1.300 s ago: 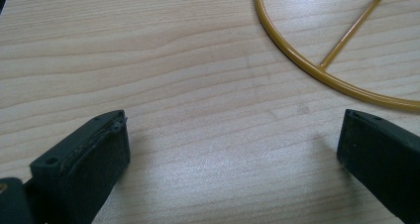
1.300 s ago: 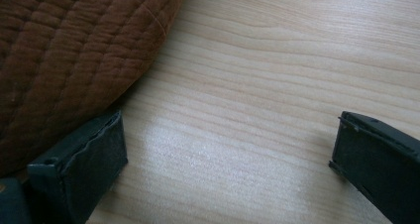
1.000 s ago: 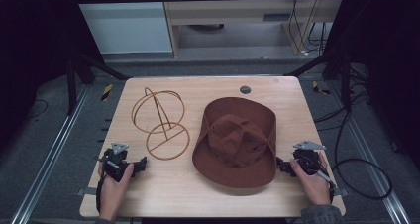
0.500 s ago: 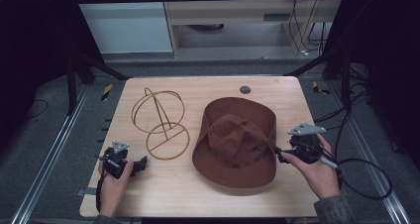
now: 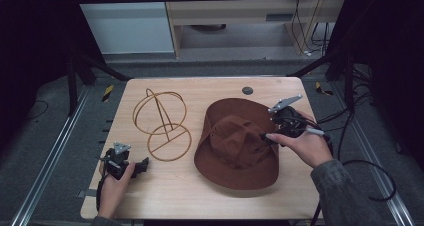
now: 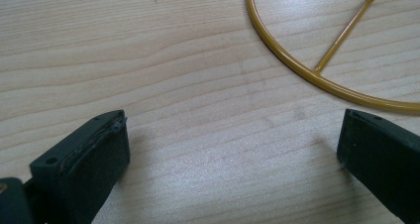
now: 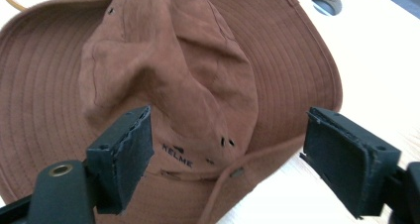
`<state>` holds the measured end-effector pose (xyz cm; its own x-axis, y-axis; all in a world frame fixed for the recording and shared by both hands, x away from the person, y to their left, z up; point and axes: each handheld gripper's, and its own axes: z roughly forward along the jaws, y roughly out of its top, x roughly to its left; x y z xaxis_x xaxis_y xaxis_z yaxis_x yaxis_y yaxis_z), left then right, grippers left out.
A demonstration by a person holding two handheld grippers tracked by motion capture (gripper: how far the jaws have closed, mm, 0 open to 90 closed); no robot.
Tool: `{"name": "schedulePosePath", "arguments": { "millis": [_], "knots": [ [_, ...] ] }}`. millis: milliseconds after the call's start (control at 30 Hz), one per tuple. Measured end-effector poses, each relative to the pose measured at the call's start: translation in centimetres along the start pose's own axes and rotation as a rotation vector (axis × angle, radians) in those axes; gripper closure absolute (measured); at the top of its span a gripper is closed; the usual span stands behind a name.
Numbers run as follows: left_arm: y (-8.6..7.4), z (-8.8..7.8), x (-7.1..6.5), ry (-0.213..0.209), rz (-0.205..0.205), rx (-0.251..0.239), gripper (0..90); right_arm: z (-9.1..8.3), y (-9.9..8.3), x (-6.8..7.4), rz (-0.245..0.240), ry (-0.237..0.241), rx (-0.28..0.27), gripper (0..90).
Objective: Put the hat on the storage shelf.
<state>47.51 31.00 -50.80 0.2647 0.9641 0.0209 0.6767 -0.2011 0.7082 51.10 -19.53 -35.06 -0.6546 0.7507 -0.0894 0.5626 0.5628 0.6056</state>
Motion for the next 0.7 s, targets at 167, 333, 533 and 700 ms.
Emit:
{"name": "schedulePosePath", "arguments": {
  "millis": [167,333,533,700],
  "knots": [
    [0.0,0.0,0.0,-0.005,0.005,0.000,0.0,0.9,1.6,-0.1,-0.004,0.045,0.037,18.8],
    [0.0,-0.1,-0.1,-0.010,0.011,0.001,0.0,2.0,2.9,0.4,-0.023,0.095,0.069,19.7],
    [0.0,0.0,-0.2,-0.011,0.012,-0.001,0.0,3.6,4.9,1.9,-0.046,0.123,0.115,31.2],
    [0.0,0.0,-0.2,-0.010,0.010,0.000,0.0,5.7,5.6,2.3,-0.008,0.171,0.138,41.4]
  ]
}}
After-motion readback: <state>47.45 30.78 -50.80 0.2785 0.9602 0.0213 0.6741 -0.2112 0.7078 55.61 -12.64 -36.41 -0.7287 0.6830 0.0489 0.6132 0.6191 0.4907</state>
